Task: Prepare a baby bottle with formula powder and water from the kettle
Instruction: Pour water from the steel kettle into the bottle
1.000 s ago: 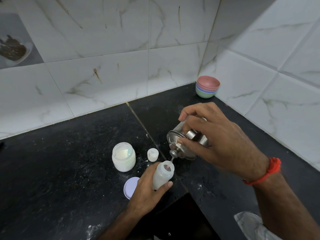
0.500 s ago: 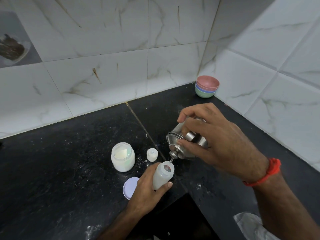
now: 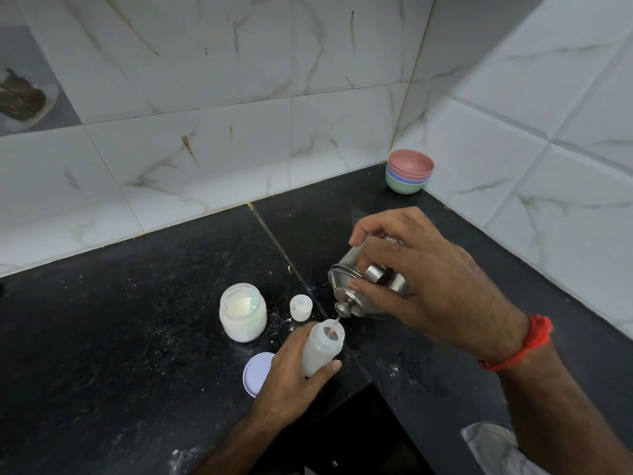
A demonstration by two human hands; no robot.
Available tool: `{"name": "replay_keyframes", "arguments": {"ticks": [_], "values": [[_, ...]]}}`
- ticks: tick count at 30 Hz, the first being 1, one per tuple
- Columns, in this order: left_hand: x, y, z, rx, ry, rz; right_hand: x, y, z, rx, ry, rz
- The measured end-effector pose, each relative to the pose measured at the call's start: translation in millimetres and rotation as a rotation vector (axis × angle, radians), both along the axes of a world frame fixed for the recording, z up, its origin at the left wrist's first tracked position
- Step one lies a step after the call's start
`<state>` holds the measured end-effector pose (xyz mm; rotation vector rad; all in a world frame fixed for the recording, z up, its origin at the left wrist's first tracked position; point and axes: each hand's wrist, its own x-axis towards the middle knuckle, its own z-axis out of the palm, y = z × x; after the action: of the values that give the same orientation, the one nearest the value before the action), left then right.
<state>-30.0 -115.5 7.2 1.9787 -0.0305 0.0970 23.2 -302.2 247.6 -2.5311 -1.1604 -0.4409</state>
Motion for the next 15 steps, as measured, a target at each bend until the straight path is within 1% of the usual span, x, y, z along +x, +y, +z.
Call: {"name": "replay_keyframes", "arguments": {"ticks": [15], "values": [[2.5,0.2,3.3,-0.003,0.014,0.0,3.8,0.7,-2.2,-0.021,-0.047,0.037]]}}
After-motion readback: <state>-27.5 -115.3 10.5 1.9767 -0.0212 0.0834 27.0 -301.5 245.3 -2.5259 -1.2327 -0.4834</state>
